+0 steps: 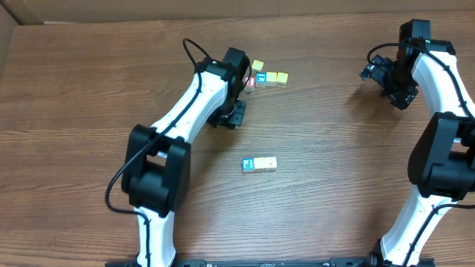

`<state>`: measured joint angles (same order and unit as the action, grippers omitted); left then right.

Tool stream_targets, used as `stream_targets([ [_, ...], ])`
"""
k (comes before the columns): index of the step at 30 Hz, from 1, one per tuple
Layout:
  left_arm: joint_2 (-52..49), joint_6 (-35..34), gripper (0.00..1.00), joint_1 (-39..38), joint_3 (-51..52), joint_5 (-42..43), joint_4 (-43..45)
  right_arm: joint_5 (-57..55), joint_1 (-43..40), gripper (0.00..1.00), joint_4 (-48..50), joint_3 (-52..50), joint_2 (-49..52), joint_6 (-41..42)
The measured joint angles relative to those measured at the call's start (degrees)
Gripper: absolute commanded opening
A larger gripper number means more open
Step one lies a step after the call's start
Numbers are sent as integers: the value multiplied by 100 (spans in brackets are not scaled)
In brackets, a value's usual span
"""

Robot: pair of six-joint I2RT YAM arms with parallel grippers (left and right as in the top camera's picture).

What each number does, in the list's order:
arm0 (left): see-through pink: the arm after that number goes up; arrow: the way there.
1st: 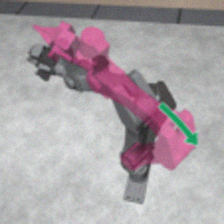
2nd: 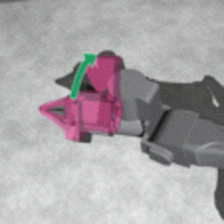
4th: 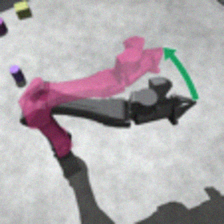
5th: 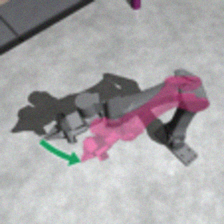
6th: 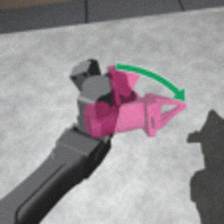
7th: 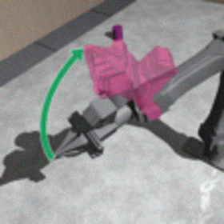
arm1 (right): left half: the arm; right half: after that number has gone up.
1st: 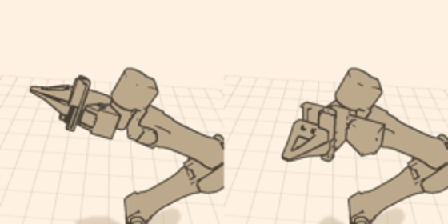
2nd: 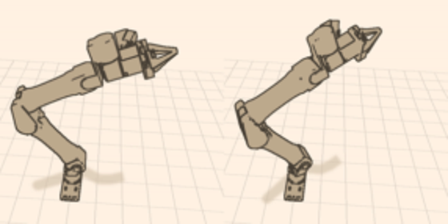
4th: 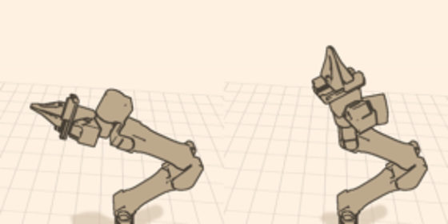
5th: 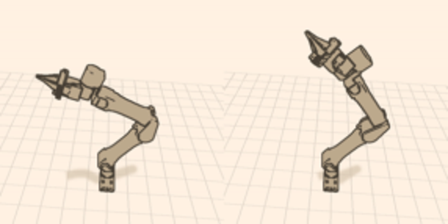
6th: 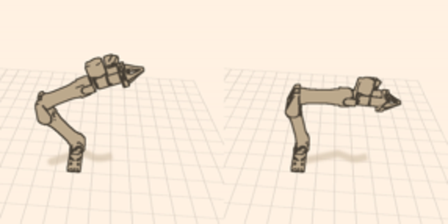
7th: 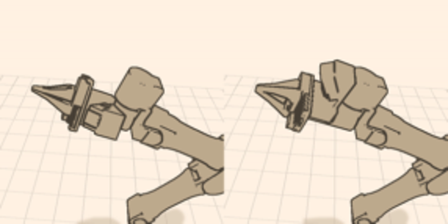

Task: Flip 5 blocks
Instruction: 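Grasp the green Z block with the left gripper, then lift the Z block with the left gripper and rotate it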

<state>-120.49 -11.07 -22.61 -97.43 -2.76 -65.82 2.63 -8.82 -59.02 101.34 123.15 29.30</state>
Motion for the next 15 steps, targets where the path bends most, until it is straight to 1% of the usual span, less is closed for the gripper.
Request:
stream_targets([
  [1,94,-66,30,0,-2,20,-31,0,2,100,0,0,0,2],
  [3,212,-131,35,0,-13,48,33,-2,0,100,2,0,0,2],
  [5,262,-188,42,0,-13,63,264,0,0,100,-2,0,0,0],
  [6,262,-177,43,0,-13,61,352,0,2,100,0,0,0,2],
  [11,262,-68,43,0,61,57,723,0,0,100,2,0,0,0],
  [15,262,-37,43,0,426,-61,1163,0,2,100,0,0,0,2],
])
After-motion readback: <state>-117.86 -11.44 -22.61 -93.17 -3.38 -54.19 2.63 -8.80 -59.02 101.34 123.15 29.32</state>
